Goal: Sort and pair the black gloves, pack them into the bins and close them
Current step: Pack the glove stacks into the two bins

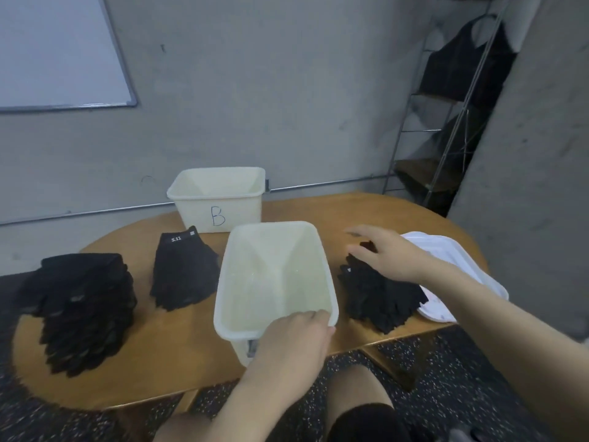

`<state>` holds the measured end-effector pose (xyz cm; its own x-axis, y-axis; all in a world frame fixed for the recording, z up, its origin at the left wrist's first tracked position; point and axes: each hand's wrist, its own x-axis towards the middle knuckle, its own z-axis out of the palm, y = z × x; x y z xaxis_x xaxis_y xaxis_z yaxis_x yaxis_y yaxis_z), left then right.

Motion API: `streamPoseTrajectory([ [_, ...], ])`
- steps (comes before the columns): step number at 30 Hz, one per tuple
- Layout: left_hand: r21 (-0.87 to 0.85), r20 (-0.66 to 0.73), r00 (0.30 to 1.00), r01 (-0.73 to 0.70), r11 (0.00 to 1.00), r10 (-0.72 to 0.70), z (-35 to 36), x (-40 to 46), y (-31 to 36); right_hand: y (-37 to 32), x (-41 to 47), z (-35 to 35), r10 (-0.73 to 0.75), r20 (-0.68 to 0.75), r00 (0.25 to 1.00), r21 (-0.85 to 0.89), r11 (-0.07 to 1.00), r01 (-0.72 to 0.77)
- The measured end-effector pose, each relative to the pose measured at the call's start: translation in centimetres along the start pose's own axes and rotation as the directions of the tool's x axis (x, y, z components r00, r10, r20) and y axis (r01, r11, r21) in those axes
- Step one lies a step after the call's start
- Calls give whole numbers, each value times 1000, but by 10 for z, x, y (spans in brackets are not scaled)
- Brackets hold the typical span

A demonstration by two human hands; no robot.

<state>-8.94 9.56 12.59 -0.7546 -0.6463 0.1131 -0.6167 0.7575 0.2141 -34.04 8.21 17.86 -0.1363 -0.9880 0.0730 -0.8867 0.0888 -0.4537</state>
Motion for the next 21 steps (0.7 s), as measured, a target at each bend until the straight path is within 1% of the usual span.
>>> streamPoseTrajectory([
  [2,42,-23,999,-33,999,34,-8,10,2,16,-24,-11,41,-89,995,23,999,-39],
  [4,107,-94,992,-77,991,88,-22,29,0,31,-43,-18,90,-168,982,34,996,-86],
  [6,97,-117,984,-123,988,134,-39,53,0,42,-56,-16,127,-225,966,23,992,-125],
  [7,73,-100,983,-150,986,157,-44,67,1,47,-61,-13,147,-245,958,29,989,-145],
  [11,-124,48,983,-172,977,179,-48,129,4,55,-67,6,182,-277,943,41,983,-178],
  [14,-206,144,968,-175,963,206,-38,176,7,60,-63,17,224,-367,903,57,974,-219],
  [16,-230,186,963,-153,961,197,-32,206,10,64,-58,23,293,-411,863,121,956,-267],
  [18,-217,243,952,-132,967,184,-25,233,11,69,-54,28,341,-434,834,167,940,-297],
  [21,-224,412,902,-36,974,128,-10,266,10,76,-47,35,406,-448,796,218,914,-343],
])
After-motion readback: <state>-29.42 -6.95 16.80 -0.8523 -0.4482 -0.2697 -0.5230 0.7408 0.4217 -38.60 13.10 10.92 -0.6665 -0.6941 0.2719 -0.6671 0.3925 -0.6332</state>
